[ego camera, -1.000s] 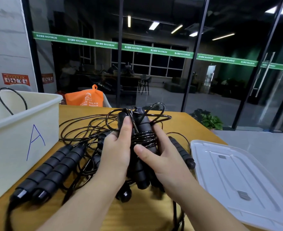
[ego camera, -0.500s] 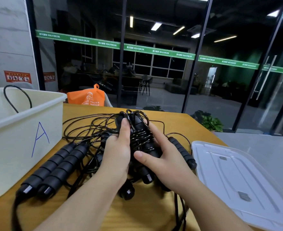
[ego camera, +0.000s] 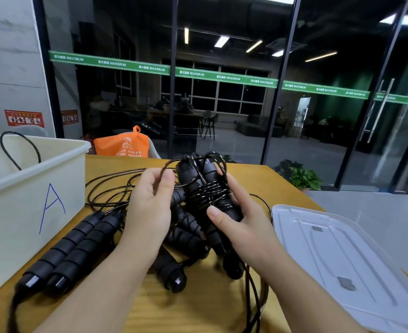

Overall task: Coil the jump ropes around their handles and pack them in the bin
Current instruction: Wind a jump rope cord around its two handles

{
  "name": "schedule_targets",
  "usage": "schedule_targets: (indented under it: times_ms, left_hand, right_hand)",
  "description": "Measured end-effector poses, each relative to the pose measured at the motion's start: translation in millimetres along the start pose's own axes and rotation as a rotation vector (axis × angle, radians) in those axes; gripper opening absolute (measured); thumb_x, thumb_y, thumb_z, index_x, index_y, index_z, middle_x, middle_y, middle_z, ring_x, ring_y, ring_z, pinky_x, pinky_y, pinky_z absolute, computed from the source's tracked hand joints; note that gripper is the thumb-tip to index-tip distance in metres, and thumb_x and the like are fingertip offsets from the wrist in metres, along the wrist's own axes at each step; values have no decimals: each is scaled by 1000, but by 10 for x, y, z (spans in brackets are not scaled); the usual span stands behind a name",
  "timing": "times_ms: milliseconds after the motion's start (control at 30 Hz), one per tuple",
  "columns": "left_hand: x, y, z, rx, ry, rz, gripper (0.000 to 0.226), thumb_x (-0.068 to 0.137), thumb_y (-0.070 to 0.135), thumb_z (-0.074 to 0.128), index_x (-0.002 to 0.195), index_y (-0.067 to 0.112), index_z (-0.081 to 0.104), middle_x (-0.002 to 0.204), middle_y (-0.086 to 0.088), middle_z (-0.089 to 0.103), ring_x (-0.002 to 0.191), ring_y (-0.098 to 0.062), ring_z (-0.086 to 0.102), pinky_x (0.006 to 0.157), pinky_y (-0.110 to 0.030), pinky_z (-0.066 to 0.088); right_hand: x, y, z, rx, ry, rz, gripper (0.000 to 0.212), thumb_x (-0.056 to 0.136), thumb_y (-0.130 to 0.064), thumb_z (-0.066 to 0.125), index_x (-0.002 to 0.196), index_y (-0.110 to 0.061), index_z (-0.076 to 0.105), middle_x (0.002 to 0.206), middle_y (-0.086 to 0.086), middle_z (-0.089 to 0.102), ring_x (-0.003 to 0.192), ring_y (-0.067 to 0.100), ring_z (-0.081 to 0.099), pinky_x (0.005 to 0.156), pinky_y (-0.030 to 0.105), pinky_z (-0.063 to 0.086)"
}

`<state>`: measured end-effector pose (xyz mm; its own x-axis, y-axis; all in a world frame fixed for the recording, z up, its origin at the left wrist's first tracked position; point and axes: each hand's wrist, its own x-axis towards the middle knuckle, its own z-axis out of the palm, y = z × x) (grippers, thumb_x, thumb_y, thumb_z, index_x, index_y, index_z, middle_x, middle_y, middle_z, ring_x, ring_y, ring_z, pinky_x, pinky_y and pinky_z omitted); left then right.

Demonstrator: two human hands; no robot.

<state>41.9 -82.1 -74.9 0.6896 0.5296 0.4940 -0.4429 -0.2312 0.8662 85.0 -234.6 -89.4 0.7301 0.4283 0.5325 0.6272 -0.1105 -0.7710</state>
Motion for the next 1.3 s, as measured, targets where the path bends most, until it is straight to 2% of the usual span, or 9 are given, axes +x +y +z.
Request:
schedule_targets:
  times_ms: [167, 267, 467, 700, 800, 933, 1000, 1133, 1300]
  left_hand:
    - [-227, 179, 104, -83, -409, 196, 29, 84, 46, 54, 83, 20, 66, 98, -3, 66, 105, -14, 60, 84, -23, 50]
    - [-320, 227, 175, -178, -551, 130, 31, 81, 42, 56, 61, 18, 61, 77, -3, 63, 99, -15, 62, 85, -28, 48]
    - [-211, 241, 104, -471, -461, 34, 31, 71, 33, 54, 45, 23, 42, 39, 5, 38, 50, -16, 44, 82, -25, 49]
    - [-85, 219, 36, -603, -178, -237, 41, 93, 21, 49, 53, 15, 44, 49, 0, 42, 42, -15, 37, 62, -24, 52]
    - [66, 71, 1, -464, 115, -394, 15, 97, 20, 50, 102, 6, 54, 90, -5, 57, 64, -14, 58, 74, -32, 55]
    - [42, -57, -58, 454, 97, -46, 71, 89, 40, 59, 147, 21, 21, 148, 1, 26, 133, -16, 31, 109, -37, 28]
    - [-16, -81, -37, 734, -7, 251, 71, 87, 51, 56, 145, 24, 26, 149, 6, 27, 140, -13, 19, 116, -45, 12]
    - [-60, -95, 27, 873, -151, 268, 39, 93, 49, 44, 124, 25, 49, 119, 15, 50, 131, -9, 34, 115, -39, -4]
    - [-100, 9, 10, 695, -280, 269, 20, 99, 34, 38, 90, 24, 53, 77, 11, 57, 75, -6, 50, 71, -22, 38]
  right_hand:
    - [112, 144, -143, 37, 212, 76, 47, 91, -20, 62, 130, -42, 49, 111, -7, 68, 99, 10, 66, 90, 41, 55]
    - [159, 211, -287, 44, 371, 120, 47, 92, -13, 62, 126, -41, 46, 107, -14, 64, 87, -7, 62, 81, 16, 52]
    - [143, 192, -196, -102, 349, 134, 51, 93, -16, 61, 133, -42, 43, 96, -27, 58, 81, -13, 56, 66, 1, 42]
    - [87, 214, -144, -197, 288, 115, 60, 92, -23, 62, 141, -44, 35, 120, -21, 57, 107, -2, 55, 84, 13, 43]
    - [88, 224, -146, -208, 257, 97, 62, 92, -24, 63, 141, -46, 34, 126, -18, 55, 114, 2, 53, 91, 19, 44]
    - [71, 186, -110, -247, 196, 37, 63, 91, -28, 63, 142, -49, 31, 137, -23, 48, 125, -3, 44, 99, 20, 39]
    - [57, 158, -88, -252, 164, -6, 64, 91, -28, 64, 142, -50, 31, 139, -23, 46, 128, -3, 42, 105, 25, 39]
    - [24, 110, -57, -231, 102, -63, 67, 90, -24, 65, 141, -49, 31, 133, -22, 51, 124, 0, 48, 102, 27, 43]
    - [24, 157, -56, -281, 149, -59, 70, 90, -23, 65, 141, -53, 28, 133, -21, 49, 120, -3, 48, 96, 20, 42]
